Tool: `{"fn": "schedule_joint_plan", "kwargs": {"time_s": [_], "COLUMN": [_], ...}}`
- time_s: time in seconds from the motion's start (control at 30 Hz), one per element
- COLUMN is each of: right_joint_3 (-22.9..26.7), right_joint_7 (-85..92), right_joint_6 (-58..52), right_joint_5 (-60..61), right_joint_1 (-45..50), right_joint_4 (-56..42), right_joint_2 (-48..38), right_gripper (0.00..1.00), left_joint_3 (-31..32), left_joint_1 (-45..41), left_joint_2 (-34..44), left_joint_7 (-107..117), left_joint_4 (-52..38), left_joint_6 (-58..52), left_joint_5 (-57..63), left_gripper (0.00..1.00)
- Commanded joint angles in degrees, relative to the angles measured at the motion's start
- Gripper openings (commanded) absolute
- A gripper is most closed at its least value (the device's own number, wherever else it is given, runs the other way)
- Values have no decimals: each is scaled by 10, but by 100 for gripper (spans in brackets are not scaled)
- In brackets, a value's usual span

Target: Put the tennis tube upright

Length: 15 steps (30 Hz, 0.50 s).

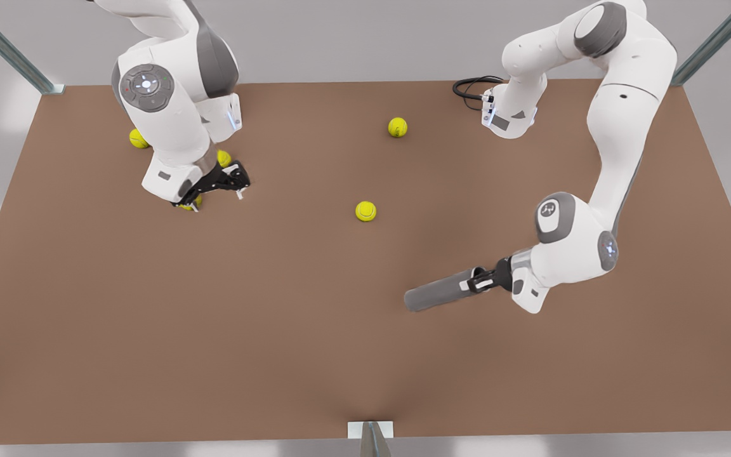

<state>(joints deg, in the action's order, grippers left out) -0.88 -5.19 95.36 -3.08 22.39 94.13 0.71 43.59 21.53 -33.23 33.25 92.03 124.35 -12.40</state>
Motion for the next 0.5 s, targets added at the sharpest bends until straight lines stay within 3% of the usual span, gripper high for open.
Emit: {"fn": "schedule_joint_plan", "kwargs": {"time_s": [0.0,0.47], "right_joint_3": [0,-11], "right_joint_7": [0,-1], "right_joint_6": [0,0], "right_joint_5": [0,0], "right_joint_1": [-154,-157], "right_joint_4": [0,7], "right_joint_2": [0,2], "right_gripper": [100,100], "left_joint_3": [0,8], "left_joint_1": [1,9], "left_joint_2": [3,28], "left_joint_7": [3,39], "left_joint_4": [0,-45], "left_joint_6": [-4,-152], "left_joint_5": [30,280], "left_gripper": [21,21]}}
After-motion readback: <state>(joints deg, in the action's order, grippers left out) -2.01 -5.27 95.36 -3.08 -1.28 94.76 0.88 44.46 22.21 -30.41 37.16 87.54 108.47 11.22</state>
